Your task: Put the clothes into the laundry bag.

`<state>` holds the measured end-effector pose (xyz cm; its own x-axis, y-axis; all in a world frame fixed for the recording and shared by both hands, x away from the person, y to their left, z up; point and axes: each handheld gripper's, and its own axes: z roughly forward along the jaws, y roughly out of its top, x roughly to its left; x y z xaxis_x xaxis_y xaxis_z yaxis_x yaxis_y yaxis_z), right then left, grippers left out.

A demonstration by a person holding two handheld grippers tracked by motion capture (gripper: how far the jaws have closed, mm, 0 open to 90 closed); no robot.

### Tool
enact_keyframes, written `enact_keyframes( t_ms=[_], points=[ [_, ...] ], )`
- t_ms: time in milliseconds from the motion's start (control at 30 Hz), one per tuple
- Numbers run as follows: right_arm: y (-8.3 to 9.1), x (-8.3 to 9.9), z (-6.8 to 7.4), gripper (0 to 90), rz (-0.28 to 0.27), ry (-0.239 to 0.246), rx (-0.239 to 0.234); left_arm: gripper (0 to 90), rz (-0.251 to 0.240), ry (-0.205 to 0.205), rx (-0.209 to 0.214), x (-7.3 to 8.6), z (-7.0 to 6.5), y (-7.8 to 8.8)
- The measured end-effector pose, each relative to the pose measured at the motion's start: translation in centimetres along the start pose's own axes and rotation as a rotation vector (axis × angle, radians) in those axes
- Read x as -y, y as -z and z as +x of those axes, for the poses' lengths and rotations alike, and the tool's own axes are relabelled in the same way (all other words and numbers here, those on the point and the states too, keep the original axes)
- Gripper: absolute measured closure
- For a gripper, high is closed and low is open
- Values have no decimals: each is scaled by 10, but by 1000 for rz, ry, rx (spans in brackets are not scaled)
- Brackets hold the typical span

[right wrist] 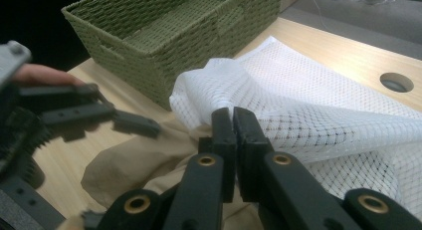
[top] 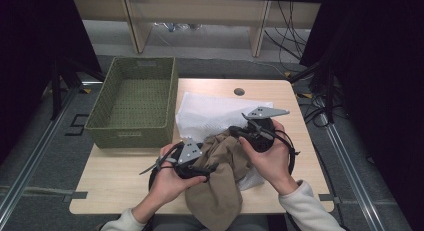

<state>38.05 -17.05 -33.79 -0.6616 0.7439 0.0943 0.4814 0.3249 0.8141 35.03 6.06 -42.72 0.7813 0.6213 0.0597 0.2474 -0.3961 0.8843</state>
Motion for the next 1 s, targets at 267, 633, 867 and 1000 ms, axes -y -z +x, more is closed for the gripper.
enact_keyframes(
  t_ms=[267, 633, 867, 1000],
  points=[
    [0, 0, -1, 896, -2, 12, -1, 171, 73, 34, -53, 15, 25, -5],
    [-5, 1, -2, 896, 3, -1, -5, 651, 238, -7, -24, 40, 19, -34],
    [-5, 2, -2, 896, 8, 16, 0, 795, 207, 45, 11, 35, 12, -32],
    [-5, 2, 0, 896, 17, -8, -1, 836, 161, 67, 32, 29, 8, -28]
  ],
)
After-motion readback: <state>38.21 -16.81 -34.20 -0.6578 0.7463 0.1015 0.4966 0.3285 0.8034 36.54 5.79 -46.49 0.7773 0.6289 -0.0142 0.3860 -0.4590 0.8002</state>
